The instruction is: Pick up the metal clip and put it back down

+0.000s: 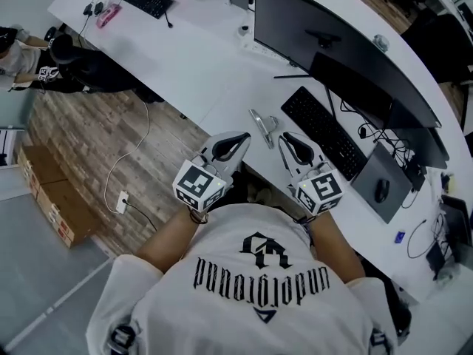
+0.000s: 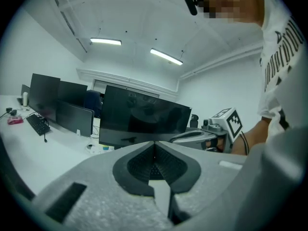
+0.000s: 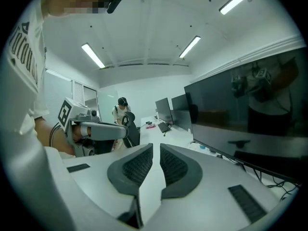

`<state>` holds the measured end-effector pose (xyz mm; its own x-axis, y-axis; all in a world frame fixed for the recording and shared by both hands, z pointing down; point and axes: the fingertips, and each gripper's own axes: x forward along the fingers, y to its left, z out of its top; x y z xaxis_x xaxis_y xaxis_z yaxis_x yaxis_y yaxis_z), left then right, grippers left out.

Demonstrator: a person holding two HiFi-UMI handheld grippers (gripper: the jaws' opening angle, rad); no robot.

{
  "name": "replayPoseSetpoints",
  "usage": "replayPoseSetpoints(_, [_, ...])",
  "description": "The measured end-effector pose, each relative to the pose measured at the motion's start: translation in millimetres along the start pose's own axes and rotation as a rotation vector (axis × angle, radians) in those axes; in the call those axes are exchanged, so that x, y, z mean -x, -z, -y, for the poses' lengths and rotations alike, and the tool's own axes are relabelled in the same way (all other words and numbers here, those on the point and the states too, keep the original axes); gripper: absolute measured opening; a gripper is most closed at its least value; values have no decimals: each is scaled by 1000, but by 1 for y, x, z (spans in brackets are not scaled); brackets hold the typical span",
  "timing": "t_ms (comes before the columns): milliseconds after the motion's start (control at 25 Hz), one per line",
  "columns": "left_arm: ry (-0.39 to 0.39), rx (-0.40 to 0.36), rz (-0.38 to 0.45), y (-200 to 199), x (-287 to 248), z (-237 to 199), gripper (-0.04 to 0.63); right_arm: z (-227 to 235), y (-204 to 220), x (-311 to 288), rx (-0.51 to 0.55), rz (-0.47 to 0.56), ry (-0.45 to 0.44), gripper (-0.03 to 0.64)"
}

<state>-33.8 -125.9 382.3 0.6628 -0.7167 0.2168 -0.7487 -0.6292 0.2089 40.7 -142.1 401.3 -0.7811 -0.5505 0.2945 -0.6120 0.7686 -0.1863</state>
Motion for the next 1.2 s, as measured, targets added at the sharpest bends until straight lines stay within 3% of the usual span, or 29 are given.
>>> replayPoseSetpoints(600, [90,52,-106,63,-43,-44,12,40,74,-53,-94,-108,46,19])
replayPoseSetpoints(720, [100,65,-127,77,-55,-53,12,50,92,-63,-103,-147,52,66])
replayPoseSetpoints(1200, [153,82,-212,132,-88,-79,12,82,167,-93,-170,-280,98,92])
